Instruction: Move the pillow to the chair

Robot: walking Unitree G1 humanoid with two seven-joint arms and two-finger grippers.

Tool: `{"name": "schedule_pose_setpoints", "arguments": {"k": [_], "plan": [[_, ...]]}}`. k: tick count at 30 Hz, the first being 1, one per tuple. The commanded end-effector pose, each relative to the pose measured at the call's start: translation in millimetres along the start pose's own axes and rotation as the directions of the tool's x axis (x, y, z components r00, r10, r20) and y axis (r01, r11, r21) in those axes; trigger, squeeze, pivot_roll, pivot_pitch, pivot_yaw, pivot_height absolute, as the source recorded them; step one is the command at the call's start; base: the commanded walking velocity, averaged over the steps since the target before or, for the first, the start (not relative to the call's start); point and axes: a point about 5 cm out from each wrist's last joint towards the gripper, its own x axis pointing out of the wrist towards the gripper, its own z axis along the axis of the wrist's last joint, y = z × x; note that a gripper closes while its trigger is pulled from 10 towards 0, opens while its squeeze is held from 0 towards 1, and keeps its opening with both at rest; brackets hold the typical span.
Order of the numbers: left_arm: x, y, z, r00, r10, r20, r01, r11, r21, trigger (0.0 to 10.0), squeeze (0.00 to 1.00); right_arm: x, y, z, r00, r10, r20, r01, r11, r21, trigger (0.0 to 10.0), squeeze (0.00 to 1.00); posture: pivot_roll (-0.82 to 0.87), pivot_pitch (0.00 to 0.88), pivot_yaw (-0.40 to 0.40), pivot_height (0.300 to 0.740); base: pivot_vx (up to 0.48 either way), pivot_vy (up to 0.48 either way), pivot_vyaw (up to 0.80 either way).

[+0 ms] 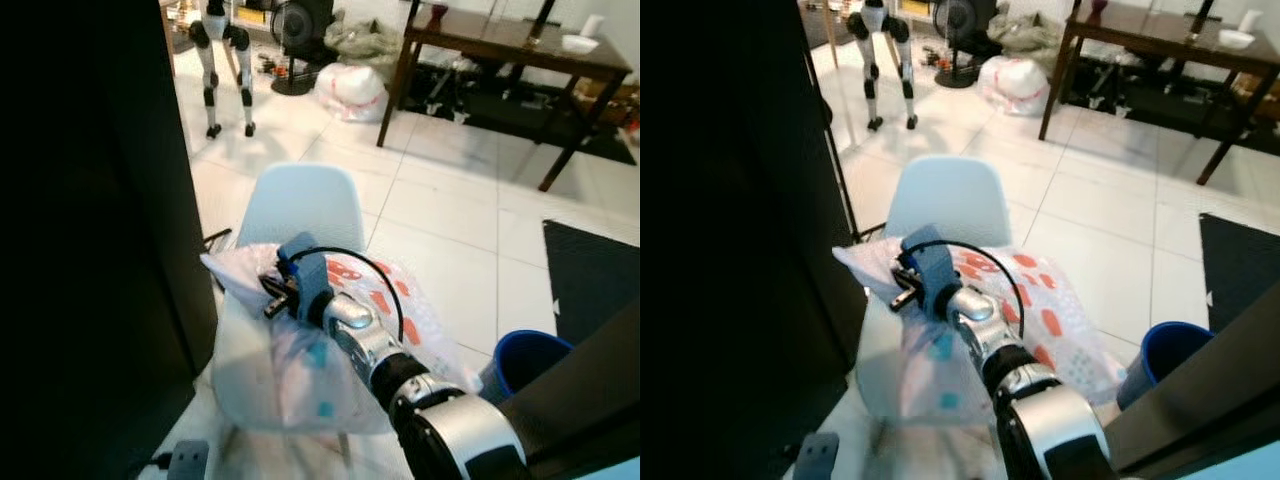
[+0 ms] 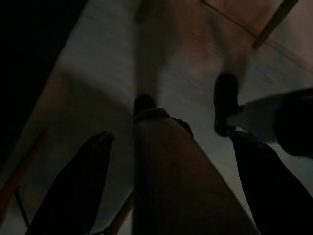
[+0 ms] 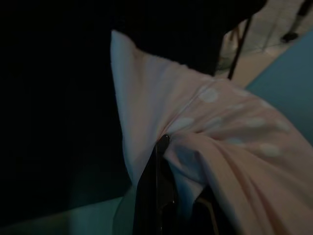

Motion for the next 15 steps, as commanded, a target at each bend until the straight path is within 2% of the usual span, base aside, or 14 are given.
{"name": "schedule_pose_setpoints", "arguments": {"k": [1, 7, 9, 15], "plan": [[-5.6, -1.8, -29, 0.995, -0.007, -0.102, 0.005, 1.0, -0.02, 10.0, 0.0, 0.7, 2.7, 3, 0.999, 0.028, 0.024, -0.028, 0.999, -0.015, 10.0, 0.0, -0.02, 0.051, -0.067, 0.74, 0.0, 0.0, 0.0], [-5.8, -2.4, -30, 0.994, -0.013, -0.105, 0.011, 1.0, -0.022, 10.0, 0.0, 0.4, 5.5, -2, 0.999, 0.037, -0.006, -0.037, 0.999, -0.033, 10.0, 0.0, -0.02, 0.054, -0.068, 0.74, 0.0, 0.0, 0.0], [-6.1, -2.7, -31, 0.994, -0.015, -0.106, 0.013, 1.0, -0.021, 10.0, 0.0, 1.6, 13.3, -7, 0.997, 0.071, -0.04, -0.074, 0.995, -0.068, 10.0, 0.0, -0.02, 0.056, -0.069, 0.74, 0.0, 0.0, 0.0], [-6.4, -3.8, -32, 0.994, -0.019, -0.107, 0.017, 1.0, -0.024, 10.0, 0.0, 4.9, 18.8, -12, 0.994, 0.047, -0.103, -0.06, 0.99, -0.127, 10.0, 0.0, -0.01, 0.063, -0.073, 0.74, 0.0, 0.0, 0.0]]}}
